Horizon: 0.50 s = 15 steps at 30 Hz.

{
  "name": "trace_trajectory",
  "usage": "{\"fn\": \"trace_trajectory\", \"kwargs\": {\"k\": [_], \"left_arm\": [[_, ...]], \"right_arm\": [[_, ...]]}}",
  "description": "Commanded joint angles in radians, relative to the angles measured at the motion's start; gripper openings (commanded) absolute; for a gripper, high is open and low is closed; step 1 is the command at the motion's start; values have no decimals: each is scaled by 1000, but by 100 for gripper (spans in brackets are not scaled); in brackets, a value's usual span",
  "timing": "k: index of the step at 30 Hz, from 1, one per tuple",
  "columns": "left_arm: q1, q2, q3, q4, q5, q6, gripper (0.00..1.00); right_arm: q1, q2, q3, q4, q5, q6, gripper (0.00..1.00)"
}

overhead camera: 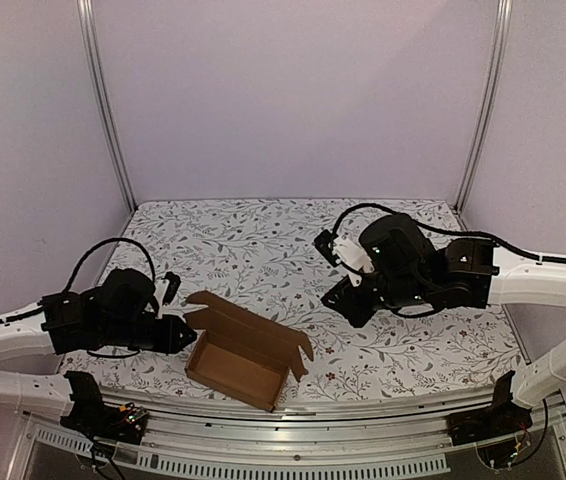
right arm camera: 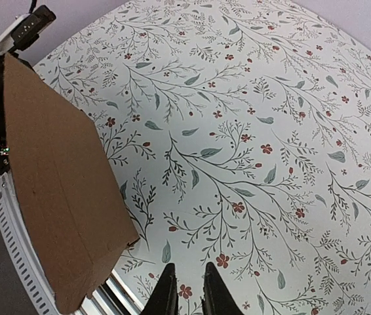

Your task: Fold the paper box

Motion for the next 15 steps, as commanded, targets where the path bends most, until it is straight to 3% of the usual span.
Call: {"fn": "trace_trajectory", "kwargs": {"k": [1, 15], "left_arm": [[-13, 58, -42, 31, 8, -51, 16], [-83, 140, -48, 69, -52, -96, 14]], "right_arm": [[0, -25, 16, 0, 6, -19, 15], [0, -122, -42, -3, -74, -64, 38]]}}
